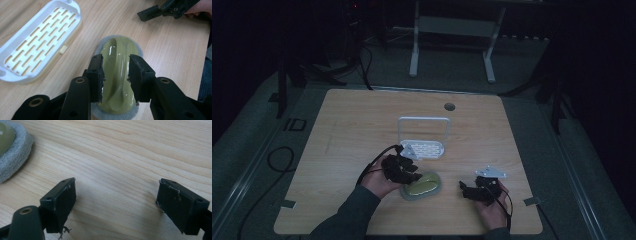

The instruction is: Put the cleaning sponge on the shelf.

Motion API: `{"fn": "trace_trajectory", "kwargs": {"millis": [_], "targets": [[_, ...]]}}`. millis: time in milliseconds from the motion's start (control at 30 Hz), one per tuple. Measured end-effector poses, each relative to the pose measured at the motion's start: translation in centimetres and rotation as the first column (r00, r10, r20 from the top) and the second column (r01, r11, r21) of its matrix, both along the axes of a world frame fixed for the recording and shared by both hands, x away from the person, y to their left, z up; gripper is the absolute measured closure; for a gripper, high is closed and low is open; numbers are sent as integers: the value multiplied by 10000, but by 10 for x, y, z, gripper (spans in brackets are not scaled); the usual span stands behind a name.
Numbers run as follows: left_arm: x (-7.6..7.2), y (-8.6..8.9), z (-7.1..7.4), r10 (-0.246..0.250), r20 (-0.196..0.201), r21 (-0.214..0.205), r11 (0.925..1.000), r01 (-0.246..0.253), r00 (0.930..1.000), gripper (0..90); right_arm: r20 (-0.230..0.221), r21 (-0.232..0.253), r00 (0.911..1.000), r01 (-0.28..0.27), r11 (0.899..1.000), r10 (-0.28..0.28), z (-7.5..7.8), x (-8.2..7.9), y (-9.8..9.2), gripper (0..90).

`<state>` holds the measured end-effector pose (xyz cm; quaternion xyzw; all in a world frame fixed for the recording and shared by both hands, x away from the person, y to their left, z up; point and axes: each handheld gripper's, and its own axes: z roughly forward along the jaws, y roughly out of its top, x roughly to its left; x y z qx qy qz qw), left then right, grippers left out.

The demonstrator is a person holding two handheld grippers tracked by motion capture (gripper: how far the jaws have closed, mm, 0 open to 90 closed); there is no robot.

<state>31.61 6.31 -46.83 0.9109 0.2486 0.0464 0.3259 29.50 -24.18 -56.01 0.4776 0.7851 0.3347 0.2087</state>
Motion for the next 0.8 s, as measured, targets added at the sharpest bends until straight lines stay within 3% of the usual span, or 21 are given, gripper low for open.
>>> {"fn": "trace_trajectory", "kwargs": {"millis": [133,200,433,800], "targets": [[1,-3,2,-74,-23,131,9999,74,10000,643,2,-6,10000,-6,10000,6,0,0,0,153],[4,-6,4,-252,-25,436,9987,253,9997,643,2,-5,10000,-6,10000,6,0,0,0,153],[7,-11,6,-303,-85,849,9959,309,9995,651,3,-8,10000,-6,10000,6,0,0,0,153],[10,-21,6,-577,-404,1371,9886,627,9975,657,9,-9,10000,-10,10000,10,0,0,0,153]]}}
